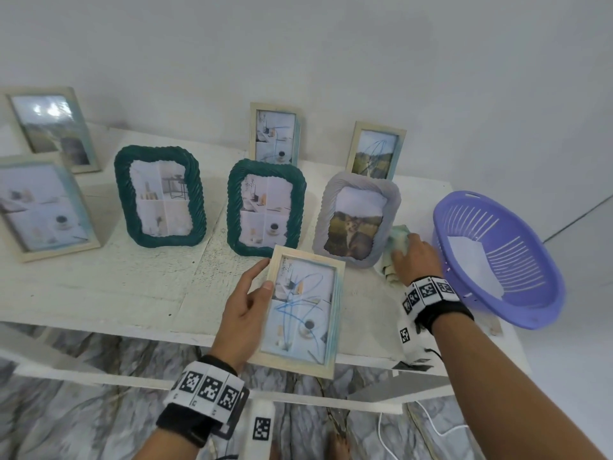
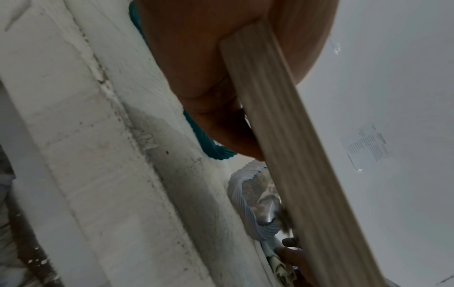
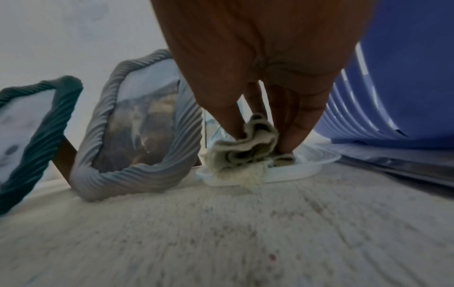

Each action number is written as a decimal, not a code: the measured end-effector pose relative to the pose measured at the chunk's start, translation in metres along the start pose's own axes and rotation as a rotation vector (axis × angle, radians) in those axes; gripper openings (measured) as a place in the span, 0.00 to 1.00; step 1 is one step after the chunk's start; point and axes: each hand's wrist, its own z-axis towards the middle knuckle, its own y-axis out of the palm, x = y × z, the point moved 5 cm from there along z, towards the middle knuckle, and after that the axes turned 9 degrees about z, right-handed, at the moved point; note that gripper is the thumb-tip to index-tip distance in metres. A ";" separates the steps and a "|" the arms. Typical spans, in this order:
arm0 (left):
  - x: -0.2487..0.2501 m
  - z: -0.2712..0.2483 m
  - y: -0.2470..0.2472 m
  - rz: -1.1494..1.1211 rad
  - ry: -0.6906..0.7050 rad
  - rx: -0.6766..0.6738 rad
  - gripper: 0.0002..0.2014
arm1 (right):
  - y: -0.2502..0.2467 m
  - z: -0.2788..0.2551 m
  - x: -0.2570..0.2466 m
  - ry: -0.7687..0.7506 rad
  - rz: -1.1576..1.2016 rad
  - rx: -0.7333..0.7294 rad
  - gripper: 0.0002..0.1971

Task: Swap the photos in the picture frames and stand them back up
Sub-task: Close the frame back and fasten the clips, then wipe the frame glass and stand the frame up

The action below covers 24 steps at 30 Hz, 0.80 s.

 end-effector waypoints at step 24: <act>-0.004 0.013 0.001 0.004 0.078 -0.031 0.21 | -0.004 -0.163 -0.060 -0.298 0.580 0.174 0.30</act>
